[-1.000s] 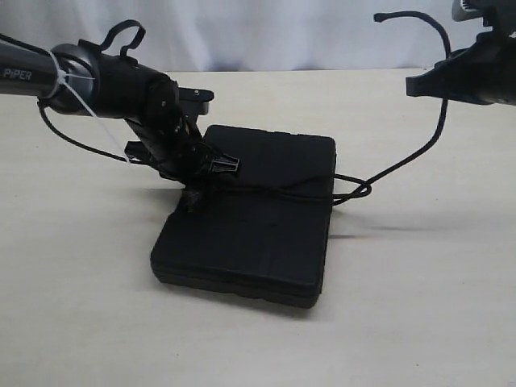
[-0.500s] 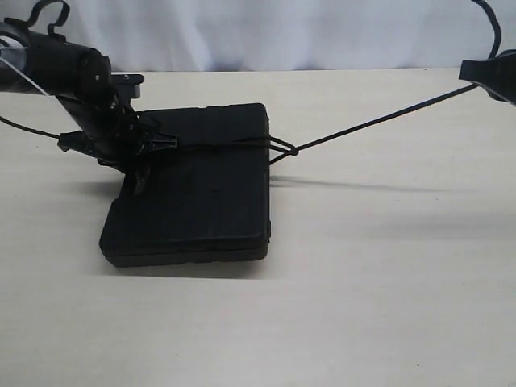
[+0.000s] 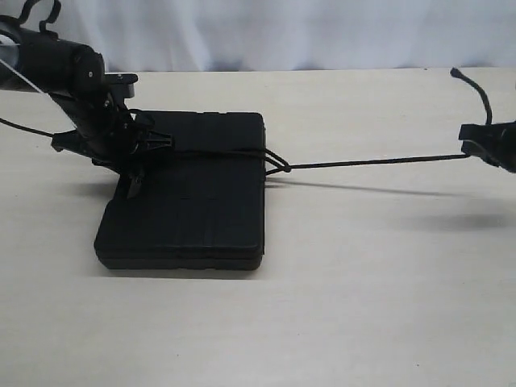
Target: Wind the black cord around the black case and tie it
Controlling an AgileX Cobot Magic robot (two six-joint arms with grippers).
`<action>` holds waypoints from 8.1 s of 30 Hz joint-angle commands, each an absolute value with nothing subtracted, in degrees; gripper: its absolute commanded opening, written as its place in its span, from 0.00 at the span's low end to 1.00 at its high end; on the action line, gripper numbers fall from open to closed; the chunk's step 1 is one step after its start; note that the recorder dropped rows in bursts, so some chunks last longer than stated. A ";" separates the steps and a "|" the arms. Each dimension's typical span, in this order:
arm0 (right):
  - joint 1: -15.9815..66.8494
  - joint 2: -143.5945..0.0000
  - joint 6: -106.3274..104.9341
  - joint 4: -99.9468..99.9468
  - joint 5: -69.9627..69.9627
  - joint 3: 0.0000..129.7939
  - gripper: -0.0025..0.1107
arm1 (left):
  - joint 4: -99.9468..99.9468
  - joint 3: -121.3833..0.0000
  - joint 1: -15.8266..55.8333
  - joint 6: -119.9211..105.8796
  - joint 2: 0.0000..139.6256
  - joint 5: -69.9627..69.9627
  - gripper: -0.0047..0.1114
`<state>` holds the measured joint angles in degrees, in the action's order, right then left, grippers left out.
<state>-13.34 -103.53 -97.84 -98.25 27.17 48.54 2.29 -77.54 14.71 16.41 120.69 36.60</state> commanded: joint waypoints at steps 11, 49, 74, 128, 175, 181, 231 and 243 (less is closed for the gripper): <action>-22.63 -106.98 -99.20 -99.95 19.71 49.00 0.06 | 6.88 -77.37 10.13 18.57 119.63 35.89 0.04; -22.53 -99.77 -100.65 -99.71 20.49 49.39 0.57 | 6.88 -77.37 9.50 17.78 118.19 38.08 0.04; 30.60 -118.34 -65.28 -14.92 28.09 82.88 0.35 | 6.88 -77.37 9.50 11.77 118.33 40.91 0.04; 19.50 -121.18 -49.01 -11.00 30.74 75.96 0.06 | 7.55 -77.37 9.38 15.38 117.81 39.57 0.04; 20.48 -101.17 -11.76 6.97 61.22 75.96 0.38 | 6.86 -81.18 11.07 13.79 96.08 65.08 0.34; 16.58 -95.63 1.21 9.26 69.96 72.20 0.06 | 6.86 -68.75 15.97 11.52 84.53 61.29 0.22; 3.66 0.00 6.01 0.86 18.30 0.00 0.06 | 0.77 0.00 18.54 8.86 0.00 15.49 0.04; 2.13 0.00 6.01 0.86 18.30 0.00 0.06 | 2.13 0.00 14.35 8.86 0.00 15.49 0.04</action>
<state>2.52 -0.30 5.70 1.12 18.49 0.11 2.37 -0.18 14.65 8.93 0.22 15.57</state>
